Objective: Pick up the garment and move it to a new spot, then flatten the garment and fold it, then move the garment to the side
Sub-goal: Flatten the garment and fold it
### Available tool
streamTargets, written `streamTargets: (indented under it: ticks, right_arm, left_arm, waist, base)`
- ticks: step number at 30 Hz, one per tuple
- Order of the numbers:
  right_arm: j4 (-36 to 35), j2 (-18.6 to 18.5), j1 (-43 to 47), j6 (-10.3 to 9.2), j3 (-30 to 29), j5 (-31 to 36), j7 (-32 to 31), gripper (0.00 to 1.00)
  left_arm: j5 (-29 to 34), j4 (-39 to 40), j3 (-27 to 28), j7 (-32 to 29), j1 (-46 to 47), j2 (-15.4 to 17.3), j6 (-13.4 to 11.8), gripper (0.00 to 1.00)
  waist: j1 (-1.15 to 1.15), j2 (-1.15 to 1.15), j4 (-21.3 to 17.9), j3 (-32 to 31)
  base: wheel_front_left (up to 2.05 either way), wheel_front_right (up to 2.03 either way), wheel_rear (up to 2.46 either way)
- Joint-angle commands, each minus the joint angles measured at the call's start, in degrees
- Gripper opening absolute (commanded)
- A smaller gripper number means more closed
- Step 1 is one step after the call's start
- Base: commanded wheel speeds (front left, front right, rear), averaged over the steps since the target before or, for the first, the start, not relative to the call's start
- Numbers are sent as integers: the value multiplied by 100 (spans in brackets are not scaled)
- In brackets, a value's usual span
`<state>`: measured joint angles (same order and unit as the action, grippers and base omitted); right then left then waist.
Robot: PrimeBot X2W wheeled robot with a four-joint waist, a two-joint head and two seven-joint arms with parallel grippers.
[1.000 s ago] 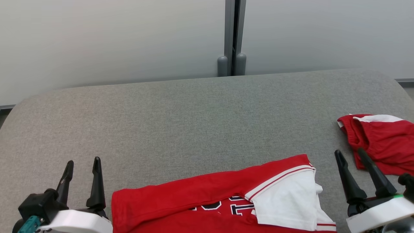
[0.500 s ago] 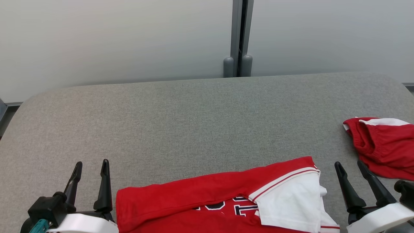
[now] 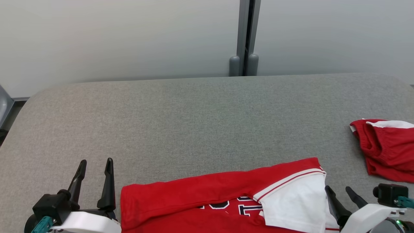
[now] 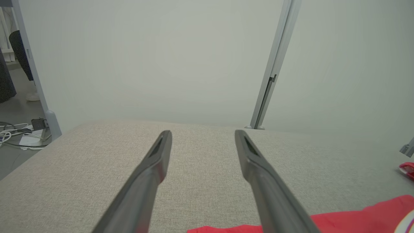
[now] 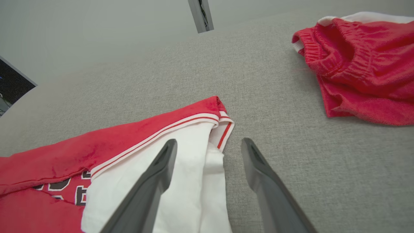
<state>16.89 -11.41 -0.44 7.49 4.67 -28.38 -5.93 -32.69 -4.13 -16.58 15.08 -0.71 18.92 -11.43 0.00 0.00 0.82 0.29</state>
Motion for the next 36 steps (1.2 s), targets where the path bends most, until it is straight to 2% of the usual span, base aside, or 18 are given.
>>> streamTargets:
  ticks: [1, 12, 17, 20, 22, 23, 24, 25, 26, 36]
  right_arm:
    - [203, 16, -161, 2, 25, -103, -116, 100]
    - [1643, -15, -708, 2, 236, -462, -489, 100]
    - [2002, 170, -645, 2, 397, -860, -898, 100]
    - [1988, 281, -597, 5, 570, -1136, -1150, 100]
    - [1885, 302, -612, 9, 612, -1294, -1135, 49]
    - [1855, 272, -627, 8, 627, -1337, -1084, 41]
    - [1826, 235, -644, 7, 640, -1365, -1021, 26]
    - [1826, 235, -644, 7, 640, -1365, -1021, 26]
    - [1803, 206, -664, 6, 647, -1388, -960, 0]
    - [1746, -71, -783, 1, 551, -1702, -446, 0]
  left_arm:
    - [0, -5, 3, -5, 106, 7, 18, 100]
    - [-89, -86, -70, -116, 268, 11, 110, 100]
    - [-121, -105, -59, -128, 239, 48, 104, 100]
    - [-136, -118, -71, -136, 250, 52, 109, 100]
    - [-135, -122, -69, -133, 245, 53, 103, 100]
    - [-140, -128, -69, -131, 240, 51, 100, 100]
    - [-145, -130, -73, -129, 239, 48, 99, 100]
    - [-145, -130, -73, -129, 239, 48, 99, 100]
    - [-149, -134, -83, -129, 241, 45, 101, 100]
    - [-170, -173, -129, -137, 227, 53, 102, 100]
  waist:
    - [0, 0, 43, 29]
    - [0, 0, 318, 115]
    - [0, 0, 395, 101]
    - [0, 0, 420, 92]
    - [0, 0, 419, 85]
    - [0, 0, 414, 82]
    - [0, 0, 409, 78]
    - [0, 0, 409, 78]
    - [0, 0, 405, 75]
    - [0, 0, 318, 19]
  base:
    - [0, 0, 0]
    - [0, 0, 0]
    - [0, 0, 0]
    - [0, 0, 0]
    - [0, 0, 0]
    - [0, 0, 0]
    - [0, 0, 0]
    - [0, 0, 0]
    - [0, 0, 0]
    - [0, 0, 0]
